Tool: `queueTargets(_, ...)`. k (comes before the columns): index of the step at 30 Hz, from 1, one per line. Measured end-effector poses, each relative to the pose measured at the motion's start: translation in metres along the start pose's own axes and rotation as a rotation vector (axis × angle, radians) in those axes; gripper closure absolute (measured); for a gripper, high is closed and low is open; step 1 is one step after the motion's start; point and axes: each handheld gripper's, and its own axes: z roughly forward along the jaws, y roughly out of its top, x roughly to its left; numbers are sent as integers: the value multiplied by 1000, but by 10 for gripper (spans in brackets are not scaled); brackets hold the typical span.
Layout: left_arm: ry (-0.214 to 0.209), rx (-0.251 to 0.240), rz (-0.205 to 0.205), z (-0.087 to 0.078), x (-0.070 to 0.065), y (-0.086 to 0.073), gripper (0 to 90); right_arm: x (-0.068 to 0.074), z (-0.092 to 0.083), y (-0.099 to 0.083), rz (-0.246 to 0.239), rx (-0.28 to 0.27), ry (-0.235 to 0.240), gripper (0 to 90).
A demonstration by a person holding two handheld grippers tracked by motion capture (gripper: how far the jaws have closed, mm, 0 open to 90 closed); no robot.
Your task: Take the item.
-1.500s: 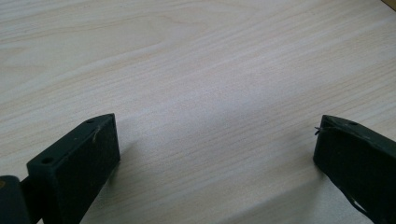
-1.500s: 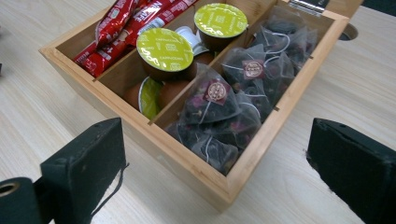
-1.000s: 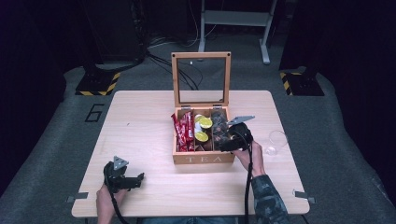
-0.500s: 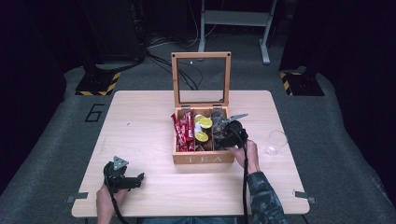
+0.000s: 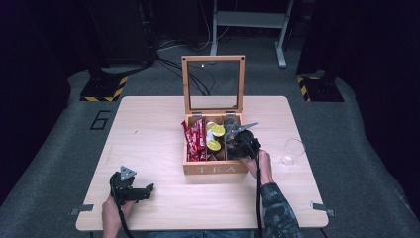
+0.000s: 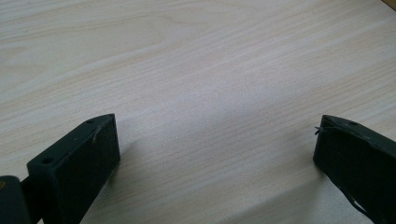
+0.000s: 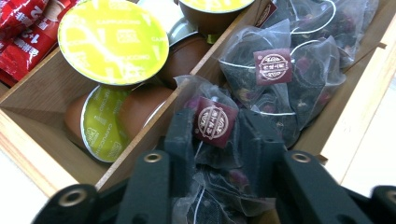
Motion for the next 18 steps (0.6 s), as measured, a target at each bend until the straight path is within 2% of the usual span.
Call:
queueTargets(2, 2, -1, 4, 0, 0, 0, 3, 0, -1, -1, 0, -2, -5, 723)
queueTargets(3, -1, 1, 3, 0, 0, 0, 3, 0, -1, -1, -3, -5, -17, 730)
queueTargets(8, 0, 0, -4, 0, 0, 0, 2, 1, -2, -2, -3, -18, -17, 769)
queueTargets(15, 0, 0, -4, 0, 0, 0, 2, 2, -10, -3, 5, -57, -17, 777)
queueTargets(16, 2, 0, -3, 0, 0, 0, 3, 1, -11, -3, -10, -66, -17, 778)
queueTargets(18, 0, 0, -4, 0, 0, 0, 3, 3, -14, -3, -8, -64, -20, 778)
